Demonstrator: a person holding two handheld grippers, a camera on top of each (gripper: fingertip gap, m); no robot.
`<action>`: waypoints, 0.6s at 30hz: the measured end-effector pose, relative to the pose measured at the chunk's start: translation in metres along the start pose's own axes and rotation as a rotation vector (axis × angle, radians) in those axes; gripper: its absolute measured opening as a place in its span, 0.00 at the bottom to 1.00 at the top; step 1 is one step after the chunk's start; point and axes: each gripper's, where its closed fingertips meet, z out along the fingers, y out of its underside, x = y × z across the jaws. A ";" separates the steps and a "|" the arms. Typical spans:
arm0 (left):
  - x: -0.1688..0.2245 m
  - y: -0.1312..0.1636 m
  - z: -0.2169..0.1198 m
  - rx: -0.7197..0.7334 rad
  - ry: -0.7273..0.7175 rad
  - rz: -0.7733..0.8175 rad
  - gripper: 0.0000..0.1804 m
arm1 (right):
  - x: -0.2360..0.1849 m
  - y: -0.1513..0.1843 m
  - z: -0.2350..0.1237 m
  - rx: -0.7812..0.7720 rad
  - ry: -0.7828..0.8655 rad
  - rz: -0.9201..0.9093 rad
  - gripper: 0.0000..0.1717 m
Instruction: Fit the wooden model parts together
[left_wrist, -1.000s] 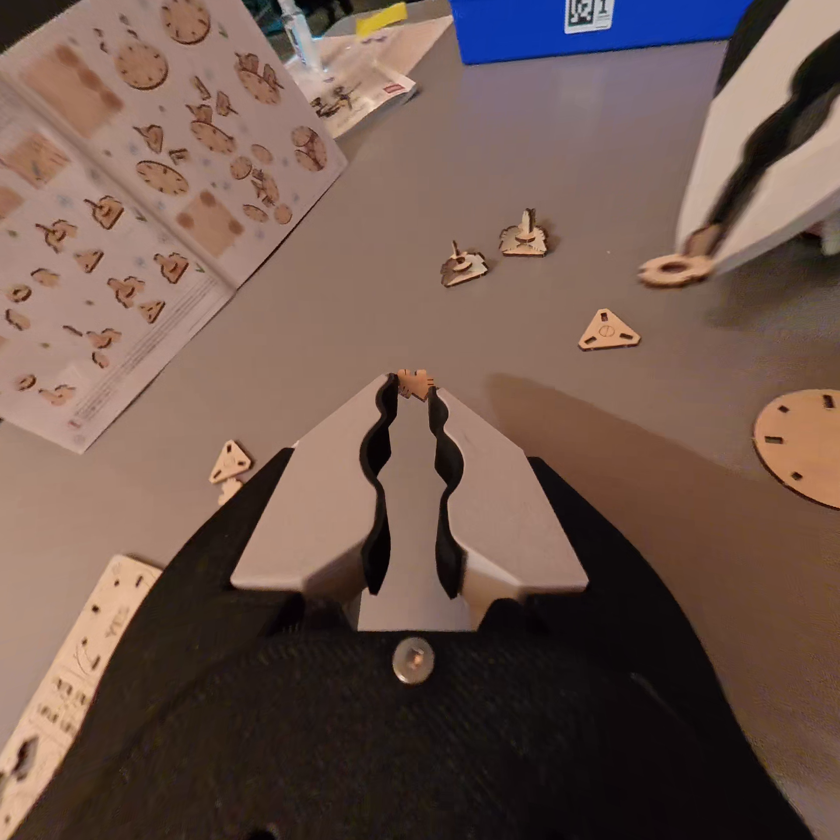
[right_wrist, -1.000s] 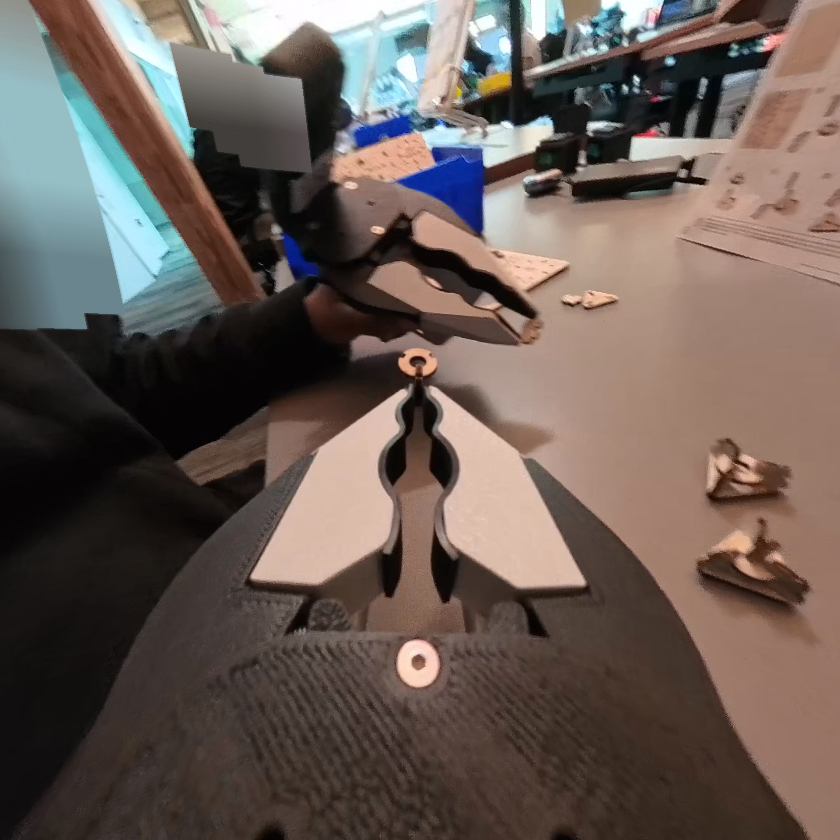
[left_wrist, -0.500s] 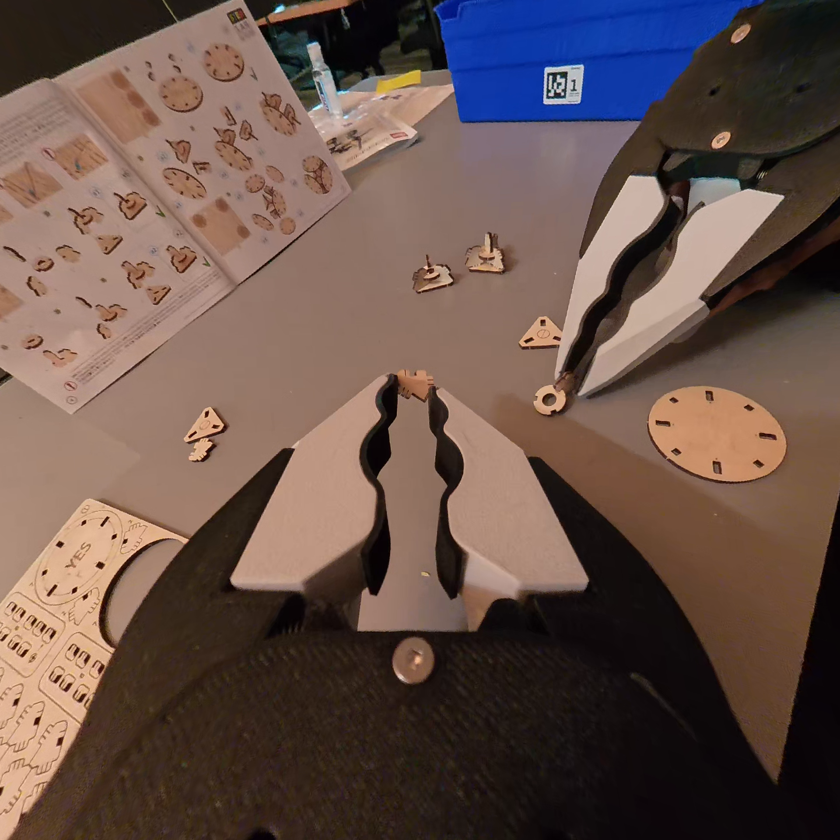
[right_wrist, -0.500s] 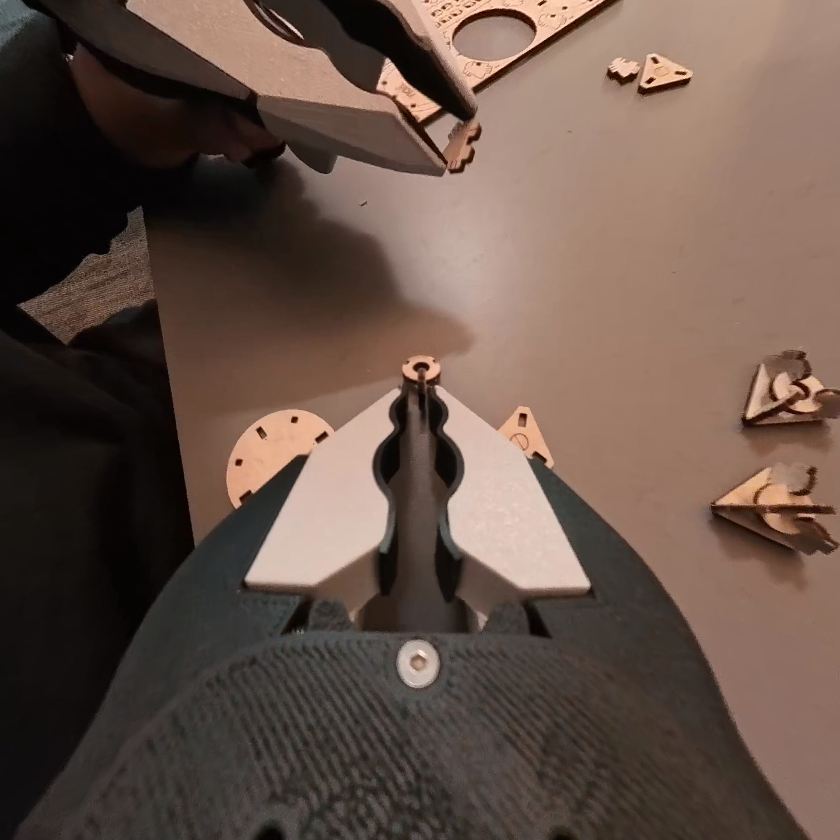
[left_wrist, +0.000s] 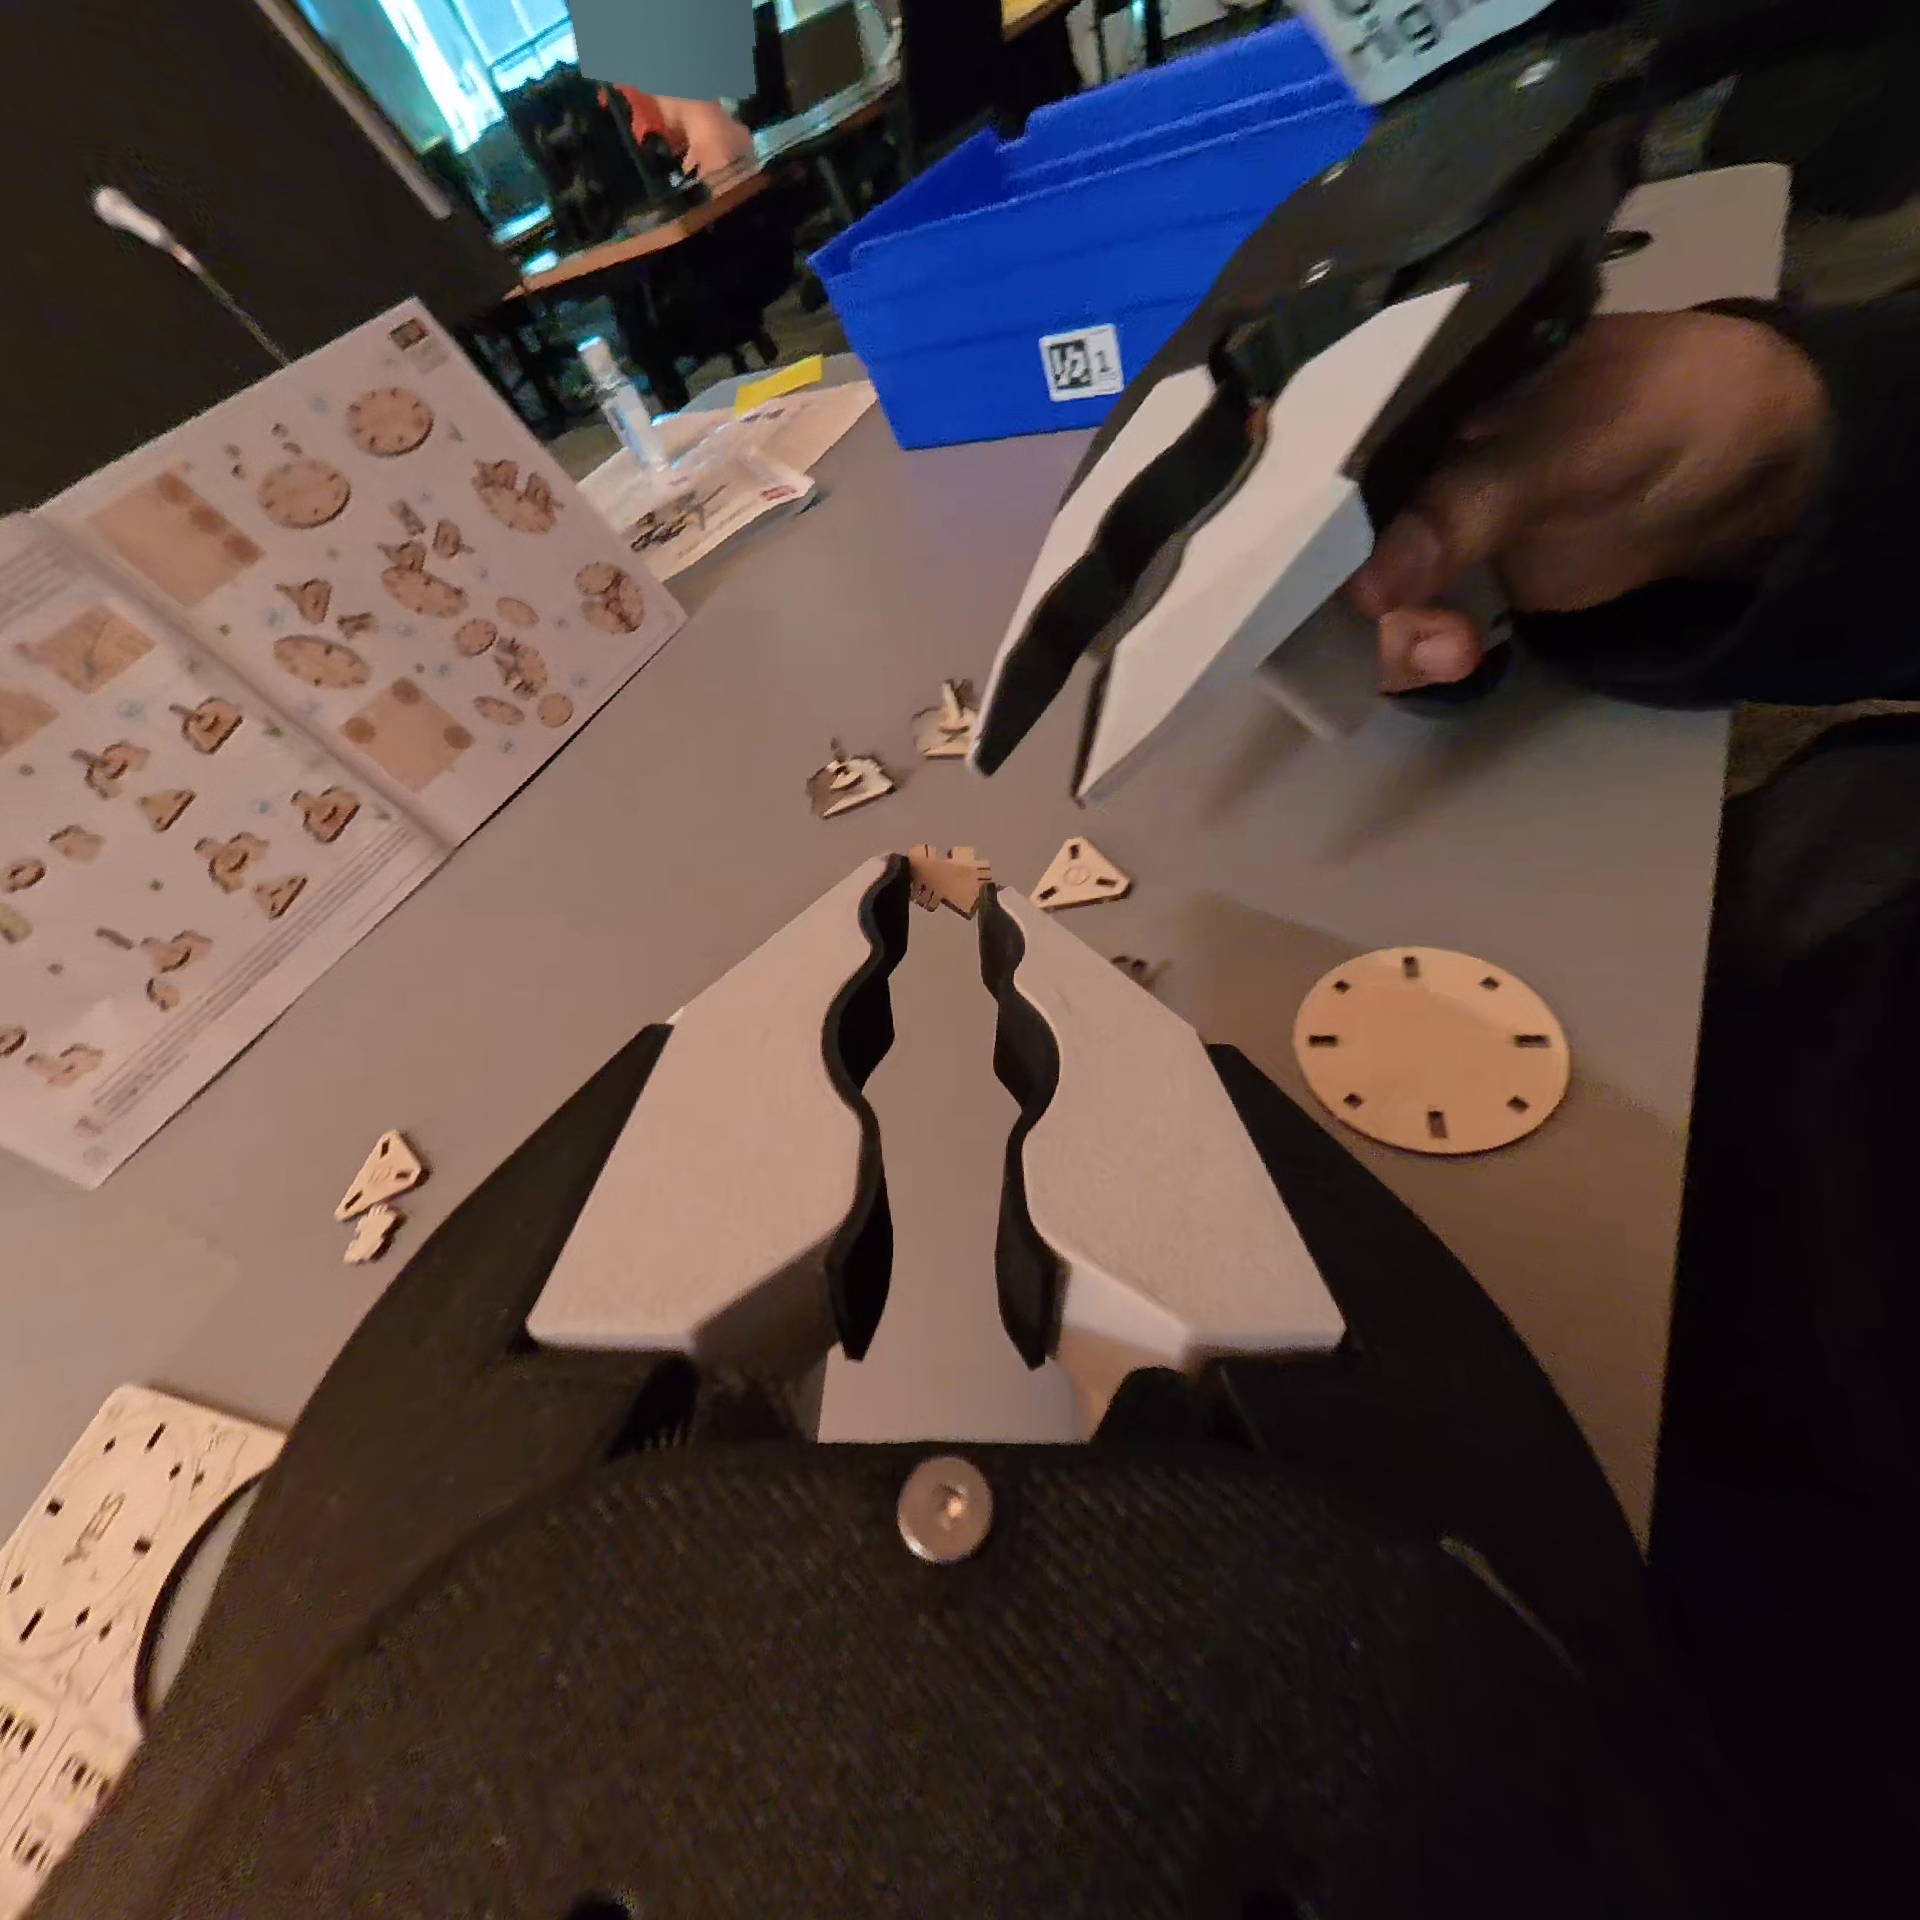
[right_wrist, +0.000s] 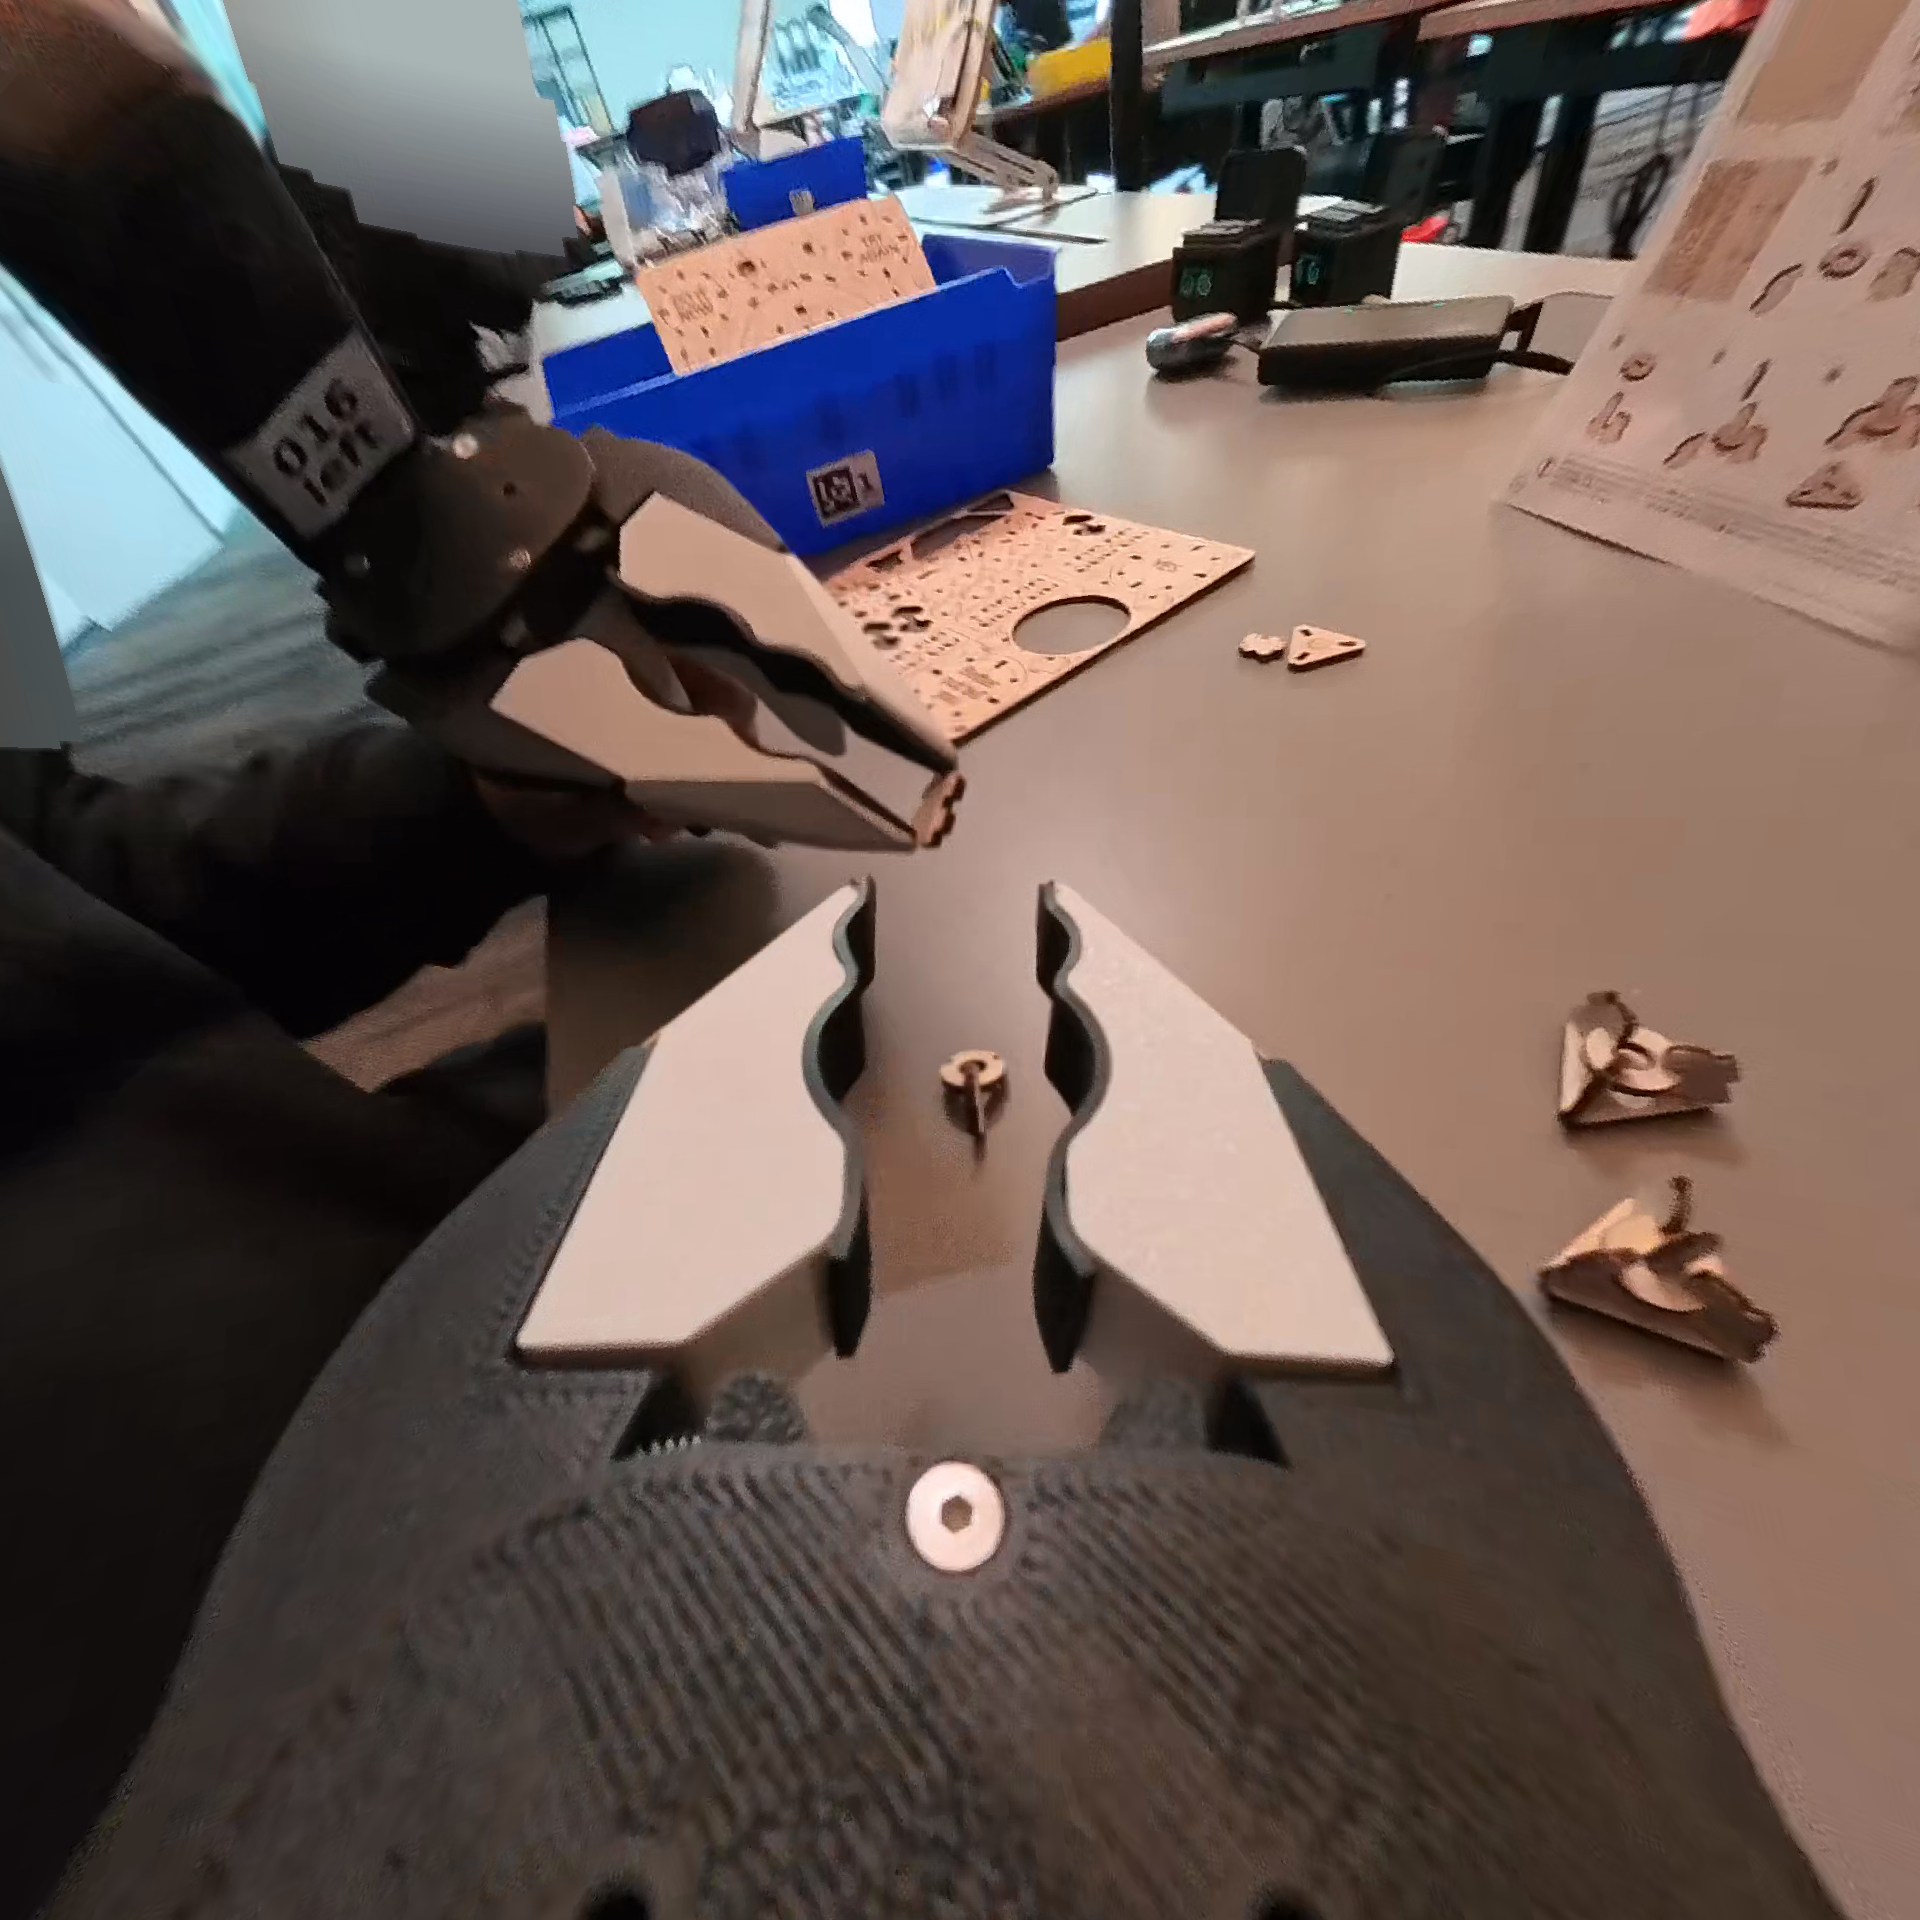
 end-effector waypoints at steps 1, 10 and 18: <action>0.005 -0.003 0.001 0.007 0.011 0.014 0.07 | -0.003 0.000 0.001 0.008 -0.027 0.032 0.17; 0.021 -0.021 0.000 0.100 0.052 0.030 0.07 | -0.019 -0.007 -0.003 0.075 -0.197 0.149 0.02; 0.027 -0.055 -0.026 0.387 0.484 -0.555 0.12 | -0.050 -0.034 -0.025 0.301 -0.081 -0.508 0.00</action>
